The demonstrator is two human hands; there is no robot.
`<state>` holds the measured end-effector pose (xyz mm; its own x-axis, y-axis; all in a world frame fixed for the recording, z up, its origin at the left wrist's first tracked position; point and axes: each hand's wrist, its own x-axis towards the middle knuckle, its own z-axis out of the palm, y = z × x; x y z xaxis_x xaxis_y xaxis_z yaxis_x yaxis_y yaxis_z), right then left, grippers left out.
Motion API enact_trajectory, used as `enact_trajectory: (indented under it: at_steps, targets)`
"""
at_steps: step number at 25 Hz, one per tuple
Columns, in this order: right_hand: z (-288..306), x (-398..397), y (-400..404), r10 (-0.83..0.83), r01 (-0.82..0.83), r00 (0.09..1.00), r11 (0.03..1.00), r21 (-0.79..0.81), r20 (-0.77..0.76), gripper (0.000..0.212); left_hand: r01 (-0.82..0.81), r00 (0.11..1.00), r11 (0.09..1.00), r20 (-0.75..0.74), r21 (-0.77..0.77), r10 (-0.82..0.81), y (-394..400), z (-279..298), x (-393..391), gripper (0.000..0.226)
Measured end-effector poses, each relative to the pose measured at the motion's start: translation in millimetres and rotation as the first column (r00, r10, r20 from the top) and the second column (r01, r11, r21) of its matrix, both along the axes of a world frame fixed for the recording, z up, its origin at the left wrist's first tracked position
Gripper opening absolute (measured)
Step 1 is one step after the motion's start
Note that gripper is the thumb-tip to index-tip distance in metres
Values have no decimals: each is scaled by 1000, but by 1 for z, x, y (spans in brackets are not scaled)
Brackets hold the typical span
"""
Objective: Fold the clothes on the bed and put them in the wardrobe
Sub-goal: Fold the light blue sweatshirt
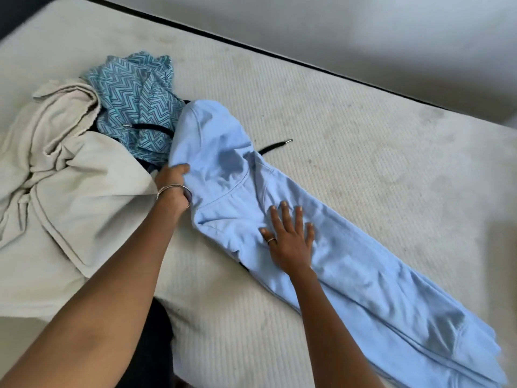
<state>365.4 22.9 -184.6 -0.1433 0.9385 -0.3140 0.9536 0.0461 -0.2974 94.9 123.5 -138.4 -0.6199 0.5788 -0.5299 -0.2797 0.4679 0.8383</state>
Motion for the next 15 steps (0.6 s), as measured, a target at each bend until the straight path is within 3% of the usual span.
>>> enact_trajectory:
  at_steps: [3,5,7,12,15]
  targets:
    - [4,-5,2,1,-1,1000,999,-34,9,77,-143,981,978,153,149,120,-14,2,-23,15]
    - [9,-2,6,16,-17,1000,996,-89,-4,76,-154,937,948,345,280,51,-21,22,-16,12]
    - [15,1,10,36,-39,999,987,-155,-26,77,-60,886,938,452,340,-108,-17,43,-7,18]
    - [25,4,20,37,-52,997,969,-242,-67,78,168,856,913,404,373,-323,10,82,0,33]
    - [31,4,26,-19,-11,995,957,-291,-100,74,178,873,897,355,406,-334,20,98,-9,50]
